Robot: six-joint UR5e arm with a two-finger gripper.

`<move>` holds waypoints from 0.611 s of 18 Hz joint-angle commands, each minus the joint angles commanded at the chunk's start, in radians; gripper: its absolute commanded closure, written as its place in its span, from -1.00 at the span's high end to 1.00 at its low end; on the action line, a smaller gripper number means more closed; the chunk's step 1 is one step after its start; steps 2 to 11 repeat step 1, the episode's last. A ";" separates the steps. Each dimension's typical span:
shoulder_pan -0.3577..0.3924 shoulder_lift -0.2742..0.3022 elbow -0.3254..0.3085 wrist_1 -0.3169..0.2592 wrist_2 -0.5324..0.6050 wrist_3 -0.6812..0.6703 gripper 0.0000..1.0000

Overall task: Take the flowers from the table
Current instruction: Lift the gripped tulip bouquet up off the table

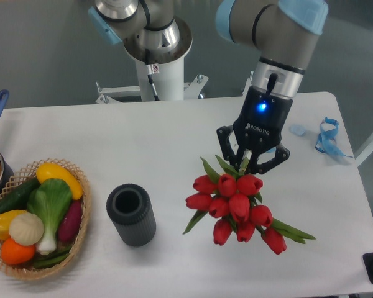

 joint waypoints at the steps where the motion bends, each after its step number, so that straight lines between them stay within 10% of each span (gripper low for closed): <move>1: -0.002 0.000 0.002 0.002 -0.006 0.000 -0.80; 11: -0.002 0.000 0.002 0.002 -0.006 0.000 -0.80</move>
